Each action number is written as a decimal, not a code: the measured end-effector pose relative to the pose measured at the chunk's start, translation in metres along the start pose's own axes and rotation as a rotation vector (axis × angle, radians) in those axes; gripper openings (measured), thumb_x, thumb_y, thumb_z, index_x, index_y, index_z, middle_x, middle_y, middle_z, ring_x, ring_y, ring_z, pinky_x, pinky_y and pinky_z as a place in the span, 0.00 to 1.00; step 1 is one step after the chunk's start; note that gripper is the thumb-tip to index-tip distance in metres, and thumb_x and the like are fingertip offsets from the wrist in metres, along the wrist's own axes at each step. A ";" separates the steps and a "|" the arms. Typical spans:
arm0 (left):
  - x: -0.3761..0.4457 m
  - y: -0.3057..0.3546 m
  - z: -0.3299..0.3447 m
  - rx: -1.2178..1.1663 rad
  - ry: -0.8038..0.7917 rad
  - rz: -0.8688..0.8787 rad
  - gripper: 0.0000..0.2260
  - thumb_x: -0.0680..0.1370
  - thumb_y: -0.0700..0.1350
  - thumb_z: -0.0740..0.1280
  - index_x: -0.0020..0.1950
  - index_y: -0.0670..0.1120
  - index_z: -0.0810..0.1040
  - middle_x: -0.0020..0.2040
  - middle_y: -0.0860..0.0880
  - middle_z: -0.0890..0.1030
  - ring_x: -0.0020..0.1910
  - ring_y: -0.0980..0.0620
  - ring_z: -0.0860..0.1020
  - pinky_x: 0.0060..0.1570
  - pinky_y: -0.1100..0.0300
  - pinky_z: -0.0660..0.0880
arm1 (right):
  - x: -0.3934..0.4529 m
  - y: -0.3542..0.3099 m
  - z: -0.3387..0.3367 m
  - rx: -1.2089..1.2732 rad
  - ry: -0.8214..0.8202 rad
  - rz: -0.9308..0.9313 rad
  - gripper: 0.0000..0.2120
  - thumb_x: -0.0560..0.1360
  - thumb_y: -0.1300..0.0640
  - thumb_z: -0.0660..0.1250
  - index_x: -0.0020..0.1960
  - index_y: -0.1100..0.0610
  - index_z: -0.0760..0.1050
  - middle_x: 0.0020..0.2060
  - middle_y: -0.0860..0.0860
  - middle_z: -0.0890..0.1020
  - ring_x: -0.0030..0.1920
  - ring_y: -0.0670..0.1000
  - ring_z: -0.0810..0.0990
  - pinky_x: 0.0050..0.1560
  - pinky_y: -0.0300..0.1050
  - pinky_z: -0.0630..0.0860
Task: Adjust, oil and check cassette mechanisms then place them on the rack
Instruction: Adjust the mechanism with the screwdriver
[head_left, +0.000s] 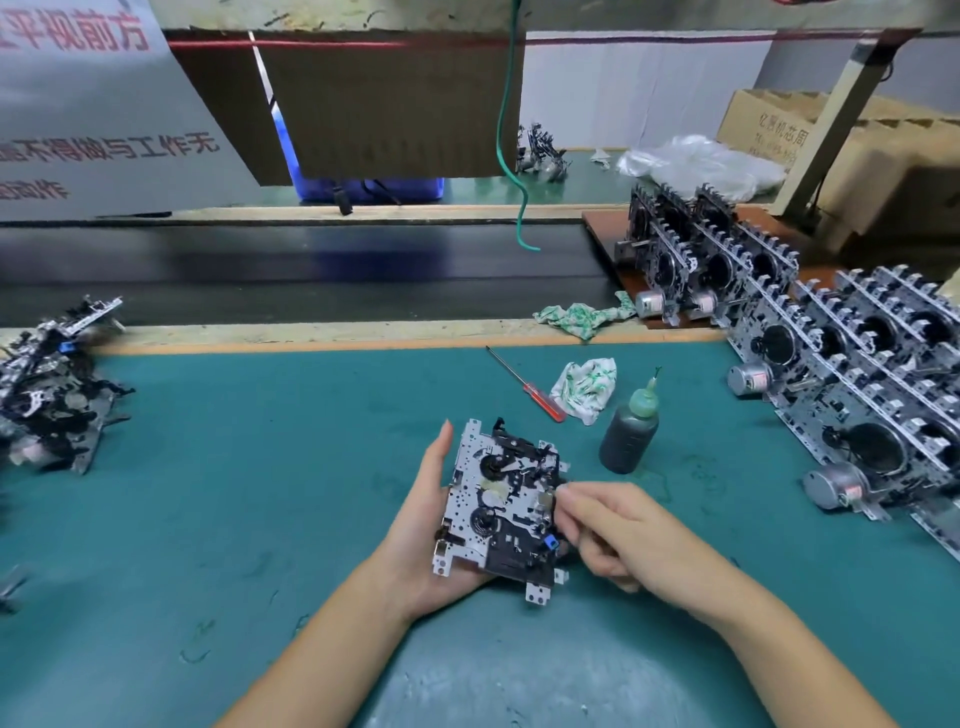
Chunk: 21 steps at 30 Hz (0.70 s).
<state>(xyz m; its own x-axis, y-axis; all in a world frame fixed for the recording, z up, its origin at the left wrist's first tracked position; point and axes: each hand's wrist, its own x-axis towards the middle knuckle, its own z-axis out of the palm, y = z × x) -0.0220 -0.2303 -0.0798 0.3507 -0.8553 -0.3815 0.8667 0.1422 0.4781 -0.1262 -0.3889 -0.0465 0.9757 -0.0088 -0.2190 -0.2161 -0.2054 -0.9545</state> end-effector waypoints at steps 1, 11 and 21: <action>0.000 0.000 0.000 0.021 -0.001 -0.011 0.35 0.70 0.67 0.61 0.59 0.38 0.80 0.61 0.37 0.79 0.55 0.41 0.80 0.54 0.48 0.78 | 0.001 -0.002 0.001 0.043 -0.020 0.073 0.19 0.80 0.49 0.54 0.32 0.53 0.66 0.19 0.47 0.61 0.21 0.45 0.54 0.21 0.35 0.54; 0.003 -0.002 -0.001 0.080 -0.015 -0.011 0.35 0.71 0.67 0.60 0.63 0.39 0.78 0.62 0.36 0.77 0.58 0.41 0.78 0.62 0.48 0.73 | -0.004 -0.004 -0.004 0.024 -0.119 0.217 0.22 0.80 0.50 0.58 0.29 0.56 0.72 0.20 0.51 0.74 0.19 0.46 0.71 0.20 0.35 0.64; 0.004 -0.004 0.000 0.082 0.039 0.027 0.34 0.71 0.66 0.59 0.62 0.39 0.79 0.61 0.36 0.78 0.57 0.41 0.79 0.60 0.48 0.74 | -0.004 -0.004 -0.004 -0.002 -0.115 0.227 0.21 0.80 0.51 0.58 0.30 0.55 0.71 0.18 0.49 0.72 0.18 0.44 0.66 0.22 0.35 0.63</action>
<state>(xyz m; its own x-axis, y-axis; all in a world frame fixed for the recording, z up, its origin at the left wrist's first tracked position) -0.0239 -0.2345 -0.0828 0.3885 -0.8314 -0.3973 0.8254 0.1223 0.5511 -0.1293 -0.3920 -0.0414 0.8916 0.0561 -0.4494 -0.4290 -0.2131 -0.8778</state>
